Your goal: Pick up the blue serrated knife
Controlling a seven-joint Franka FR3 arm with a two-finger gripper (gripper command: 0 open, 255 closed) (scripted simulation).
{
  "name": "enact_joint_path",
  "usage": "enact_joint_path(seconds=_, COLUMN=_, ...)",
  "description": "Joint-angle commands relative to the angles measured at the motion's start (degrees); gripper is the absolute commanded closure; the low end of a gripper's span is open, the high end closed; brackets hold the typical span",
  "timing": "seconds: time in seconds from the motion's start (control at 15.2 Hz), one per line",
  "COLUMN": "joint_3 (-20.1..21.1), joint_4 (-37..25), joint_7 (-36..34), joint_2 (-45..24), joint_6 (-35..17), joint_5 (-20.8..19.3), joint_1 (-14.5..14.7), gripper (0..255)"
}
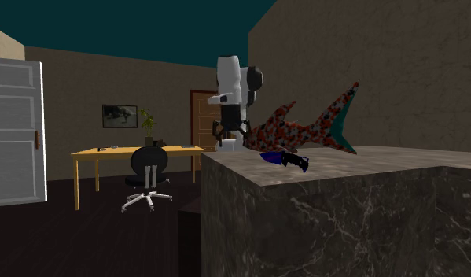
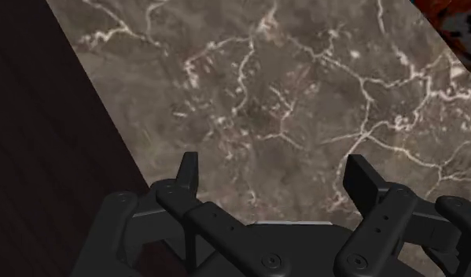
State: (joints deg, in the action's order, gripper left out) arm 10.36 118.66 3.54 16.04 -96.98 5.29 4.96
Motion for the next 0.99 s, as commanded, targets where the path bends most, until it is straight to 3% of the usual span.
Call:
enact_joint_path(seconds=0.0, joint_3=1.12, joint_4=-4.09, joint_7=0.05, joint_2=-4.16, joint_6=-1.04, joint_5=-0.35, joint_1=0.71, gripper=0)
enact_joint_path(seconds=0.53, joint_3=4.82, joint_4=-20.66, joint_7=0.62, joint_2=-18.57, joint_6=-2.28, joint_5=-3.4, joint_1=3.74, gripper=0)
enact_joint_path(seconds=0.92, joint_3=7.16, joint_4=-36.39, joint_7=0.79, joint_2=-30.3, joint_6=-0.49, joint_5=-7.3, joint_1=7.38, gripper=0)
